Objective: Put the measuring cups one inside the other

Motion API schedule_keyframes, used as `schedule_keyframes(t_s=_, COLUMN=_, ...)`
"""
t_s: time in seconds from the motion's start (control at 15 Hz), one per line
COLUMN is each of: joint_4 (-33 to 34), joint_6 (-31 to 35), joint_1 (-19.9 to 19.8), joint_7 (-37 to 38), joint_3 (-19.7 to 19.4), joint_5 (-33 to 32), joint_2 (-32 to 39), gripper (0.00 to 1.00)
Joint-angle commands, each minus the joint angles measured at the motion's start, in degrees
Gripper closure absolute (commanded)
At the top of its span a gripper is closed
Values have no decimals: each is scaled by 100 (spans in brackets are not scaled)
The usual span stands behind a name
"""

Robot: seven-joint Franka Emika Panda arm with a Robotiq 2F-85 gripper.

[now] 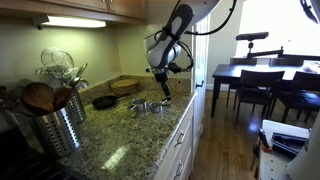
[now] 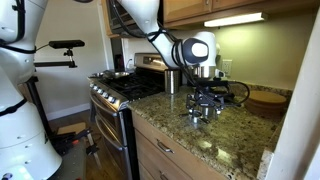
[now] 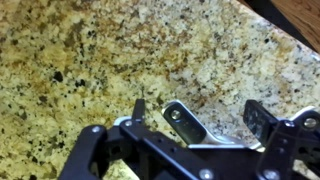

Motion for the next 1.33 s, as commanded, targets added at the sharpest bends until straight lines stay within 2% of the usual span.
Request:
schedule_keyframes(t_s=0.0, joint_4=375, joint_6=64, joint_1=-119, joint_7=-363, joint_3=86, joint_5=-295, joint_2=297, gripper=0)
schedule_keyframes(t_s=0.47, joint_4=968, joint_6=28, joint_1=-87, joint_7=-821, joint_3=148, joint_5=-394, joint_2=758, gripper=0)
schedule_keyframes(t_s=1.13, joint_4=1173, joint_6=-38, joint_1=-77, joint_7=-1049, joint_3=193, joint_5=-354, joint_2=973, gripper=0)
schedule_keyframes(t_s=1.2, joint_4=1173, joint_6=-34, joint_1=-75, joint_7=-1062, joint_3=190, joint_5=-357, joint_2=970, gripper=25)
schedule_keyframes(t_s=1.27, joint_4=1172, joint_6=-37, joint_1=-73, joint_7=-1075, joint_3=183, joint_5=-362, joint_2=964, gripper=27)
